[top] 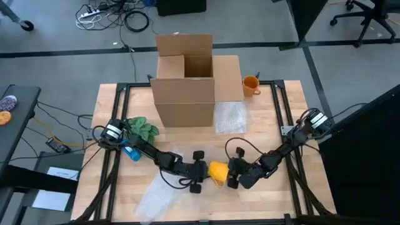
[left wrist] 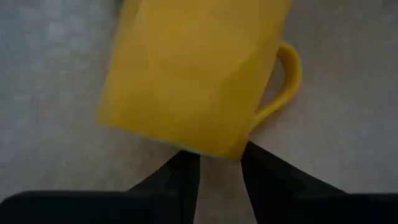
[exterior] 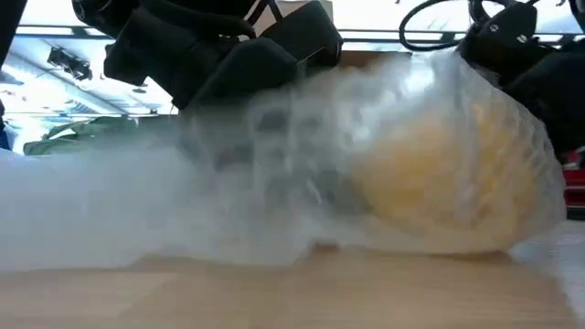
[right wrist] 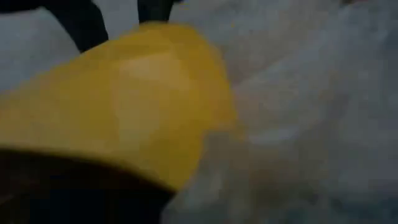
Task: Wrap mug
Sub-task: Wrap the yellow mug with the bubble wrap
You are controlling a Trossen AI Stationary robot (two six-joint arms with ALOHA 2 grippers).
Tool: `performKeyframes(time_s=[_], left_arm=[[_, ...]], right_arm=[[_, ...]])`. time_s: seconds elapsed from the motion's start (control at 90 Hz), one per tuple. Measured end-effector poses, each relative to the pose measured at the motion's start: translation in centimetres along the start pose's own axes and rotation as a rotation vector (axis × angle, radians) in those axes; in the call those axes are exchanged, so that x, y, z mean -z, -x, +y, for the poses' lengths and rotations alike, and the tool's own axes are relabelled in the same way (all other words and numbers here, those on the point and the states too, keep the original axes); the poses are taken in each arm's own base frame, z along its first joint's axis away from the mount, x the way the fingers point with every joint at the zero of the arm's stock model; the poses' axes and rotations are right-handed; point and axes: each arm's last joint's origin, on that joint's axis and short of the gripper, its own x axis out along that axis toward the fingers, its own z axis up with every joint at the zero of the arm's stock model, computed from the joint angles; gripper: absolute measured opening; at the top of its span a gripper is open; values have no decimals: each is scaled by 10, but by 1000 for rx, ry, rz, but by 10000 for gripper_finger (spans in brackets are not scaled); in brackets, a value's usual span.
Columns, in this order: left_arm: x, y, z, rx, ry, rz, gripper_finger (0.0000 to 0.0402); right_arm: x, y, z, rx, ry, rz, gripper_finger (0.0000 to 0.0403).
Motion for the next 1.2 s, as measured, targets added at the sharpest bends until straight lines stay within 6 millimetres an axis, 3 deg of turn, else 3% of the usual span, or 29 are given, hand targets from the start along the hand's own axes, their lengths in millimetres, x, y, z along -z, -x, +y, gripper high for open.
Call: performKeyframes(time_s=[0.3, 0.467, 0.578, 0.767, 0.933, 1.2], left_arm=[[-37, 30, 7, -77, -111, 163, 99], [-55, 61, 18, -205, -175, 268, 99], [-44, 72, 22, -284, -210, 383, 99], [-15, 71, 24, -310, -186, 475, 99], [11, 79, 29, -350, -181, 643, 99], [16, 126, 39, -435, -217, 880, 99]], right_arm=[[-29, 21, 12, 91, 134, -69, 11], [-42, 39, 20, -27, 196, -36, 3], [-50, 50, 19, -8, 176, -88, 1], [-60, 77, 19, -32, 188, -158, 1], [-76, 102, 6, 30, 193, -238, 1], [-104, 134, -19, 112, 258, -344, 1]])
